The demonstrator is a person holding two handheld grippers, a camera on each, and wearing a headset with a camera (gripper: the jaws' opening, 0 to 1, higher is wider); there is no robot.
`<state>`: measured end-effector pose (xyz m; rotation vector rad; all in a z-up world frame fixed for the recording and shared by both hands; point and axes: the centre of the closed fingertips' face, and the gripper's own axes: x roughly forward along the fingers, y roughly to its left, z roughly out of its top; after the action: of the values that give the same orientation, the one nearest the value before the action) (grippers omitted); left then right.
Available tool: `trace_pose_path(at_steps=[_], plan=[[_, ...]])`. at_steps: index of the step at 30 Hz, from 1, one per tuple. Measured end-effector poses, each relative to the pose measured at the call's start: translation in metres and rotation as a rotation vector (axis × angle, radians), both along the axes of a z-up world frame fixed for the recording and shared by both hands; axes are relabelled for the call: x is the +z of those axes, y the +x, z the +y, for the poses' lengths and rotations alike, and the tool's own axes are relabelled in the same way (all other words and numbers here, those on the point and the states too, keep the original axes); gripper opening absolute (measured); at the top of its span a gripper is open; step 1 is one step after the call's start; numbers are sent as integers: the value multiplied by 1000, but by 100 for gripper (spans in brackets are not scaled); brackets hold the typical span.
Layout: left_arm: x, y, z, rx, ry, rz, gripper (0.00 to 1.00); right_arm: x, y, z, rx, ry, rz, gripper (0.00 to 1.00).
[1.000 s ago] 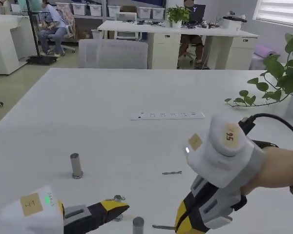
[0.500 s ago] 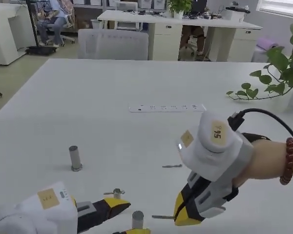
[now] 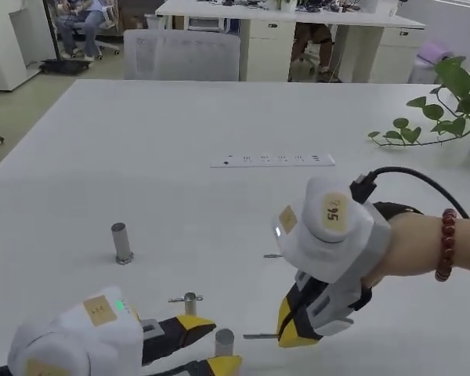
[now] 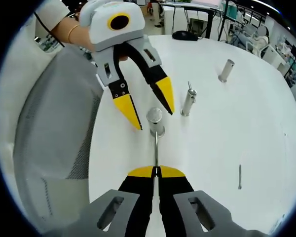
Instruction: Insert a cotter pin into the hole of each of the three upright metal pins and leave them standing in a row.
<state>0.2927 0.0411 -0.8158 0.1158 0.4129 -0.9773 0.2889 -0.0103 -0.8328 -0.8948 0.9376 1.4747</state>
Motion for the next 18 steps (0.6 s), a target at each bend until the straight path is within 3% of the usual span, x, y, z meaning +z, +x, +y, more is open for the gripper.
trace_pose_path(at_steps=[18], plan=[[-8,2,-5,-4,15,7,12,0,1,8,30,18,-1,3]])
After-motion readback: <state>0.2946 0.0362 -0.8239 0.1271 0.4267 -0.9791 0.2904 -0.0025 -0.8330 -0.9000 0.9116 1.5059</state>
